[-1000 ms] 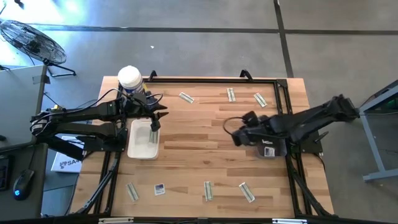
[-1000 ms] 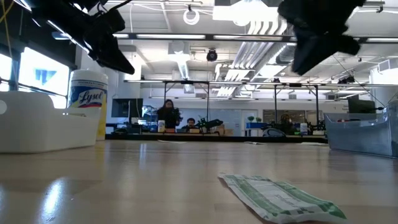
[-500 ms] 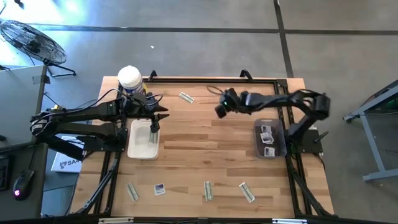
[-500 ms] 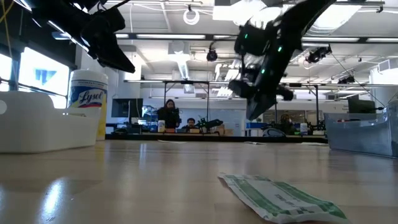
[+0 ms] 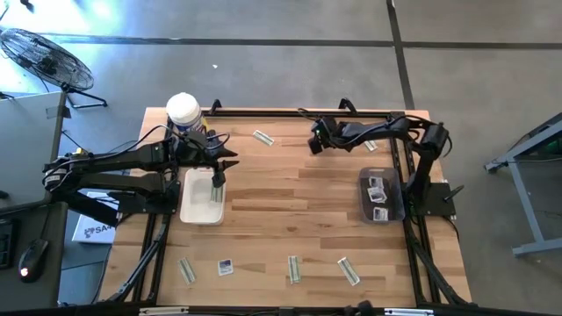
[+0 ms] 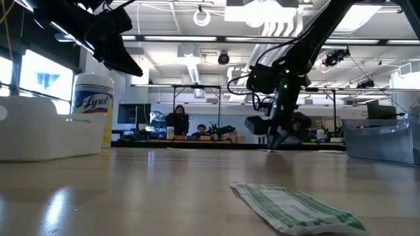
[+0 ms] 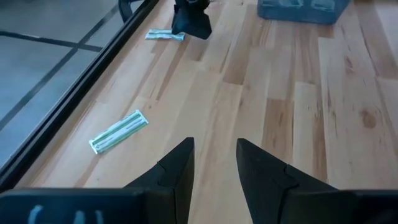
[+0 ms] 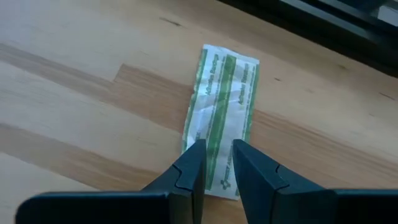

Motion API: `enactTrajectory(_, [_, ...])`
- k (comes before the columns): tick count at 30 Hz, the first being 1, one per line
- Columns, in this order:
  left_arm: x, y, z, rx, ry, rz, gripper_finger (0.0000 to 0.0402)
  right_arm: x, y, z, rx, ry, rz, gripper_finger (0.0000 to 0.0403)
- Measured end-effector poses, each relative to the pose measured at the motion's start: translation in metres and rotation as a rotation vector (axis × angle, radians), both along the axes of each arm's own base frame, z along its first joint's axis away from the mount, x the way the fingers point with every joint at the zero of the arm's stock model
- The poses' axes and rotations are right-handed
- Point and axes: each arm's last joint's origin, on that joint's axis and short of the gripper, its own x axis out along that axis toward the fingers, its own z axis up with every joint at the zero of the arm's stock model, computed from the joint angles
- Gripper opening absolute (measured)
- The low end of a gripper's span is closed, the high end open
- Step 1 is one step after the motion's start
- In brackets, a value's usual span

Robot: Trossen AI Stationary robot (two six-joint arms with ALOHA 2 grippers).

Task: Pick & Place First Aid Supplies
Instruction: Put the green bandage into the white bin

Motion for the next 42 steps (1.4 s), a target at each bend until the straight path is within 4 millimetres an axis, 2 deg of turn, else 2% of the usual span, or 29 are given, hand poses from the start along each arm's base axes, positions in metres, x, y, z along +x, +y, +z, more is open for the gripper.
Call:
enactTrajectory(11, [0.0, 0.0, 0.0, 0.008, 0.002, -0.004, 0.0117, -0.001, 0.004, -0.002, 0.053, 0.024, 0.051, 0.0073])
enactTrajectory(16, [0.0, 0.0, 0.0, 0.008, 0.002, -0.004, 0.0117, 0.002, 0.009, -0.002, 0.118, -0.034, 0.043, 0.0073])
enactTrajectory(20, [0.0, 0.0, 0.0, 0.008, 0.002, -0.004, 0.0117, 0.011, 0.022, -0.001, 0.167, -0.115, 0.015, 0.0073])
enactTrajectory(27, [0.0, 0.0, 0.0, 0.008, 0.003, -0.003, 0.0117, 0.036, 0.058, 0.001, 0.202, -0.236, 0.077, 0.0073])
enactTrajectory(32, [0.0, 0.0, 0.0, 0.008, 0.002, -0.003, 0.0117, 0.048, 0.082, 0.003, 0.238, -0.296, 0.155, 0.0073])
enactTrajectory(35, [0.0, 0.0, 0.0, 0.008, 0.003, -0.003, 0.0117, 0.054, 0.092, 0.007, 0.268, -0.324, 0.272, 0.0073])
enactTrajectory(42, [0.0, 0.0, 0.0, 0.008, 0.002, -0.003, 0.0117, 0.054, 0.095, 0.031, 0.194, -0.342, 0.493, 0.0073])
